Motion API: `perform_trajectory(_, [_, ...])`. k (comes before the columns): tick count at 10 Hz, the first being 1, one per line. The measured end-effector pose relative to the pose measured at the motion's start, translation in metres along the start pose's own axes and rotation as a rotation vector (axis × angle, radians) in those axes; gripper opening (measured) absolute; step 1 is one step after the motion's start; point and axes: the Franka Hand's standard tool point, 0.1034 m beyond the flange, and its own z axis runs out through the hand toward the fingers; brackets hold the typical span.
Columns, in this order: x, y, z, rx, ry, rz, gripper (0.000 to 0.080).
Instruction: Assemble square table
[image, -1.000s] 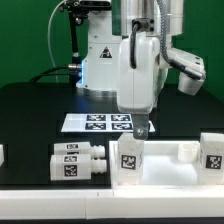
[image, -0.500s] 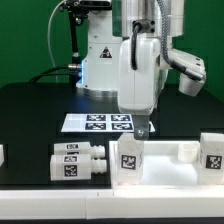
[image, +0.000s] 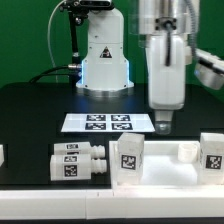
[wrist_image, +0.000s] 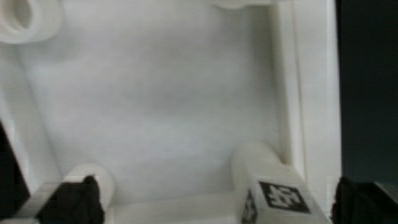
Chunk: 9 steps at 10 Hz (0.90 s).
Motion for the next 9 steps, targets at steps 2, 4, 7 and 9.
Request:
perform_trajectory(2, [-0.005,0.004,0.002,-0.01,-0.002,-0.004,0.0649])
perform_trajectory(4, [-0.005,0.004,0.002,-0.01,-0.002,-0.005,0.0649])
perform_trajectory(7, [-0.003,0.032,0.011,-0.005,0.006,-0.026,0.0649])
perform_trajectory(9, [-0.004,0.053,0.02,-0.026,0.01,-0.031,0.0649])
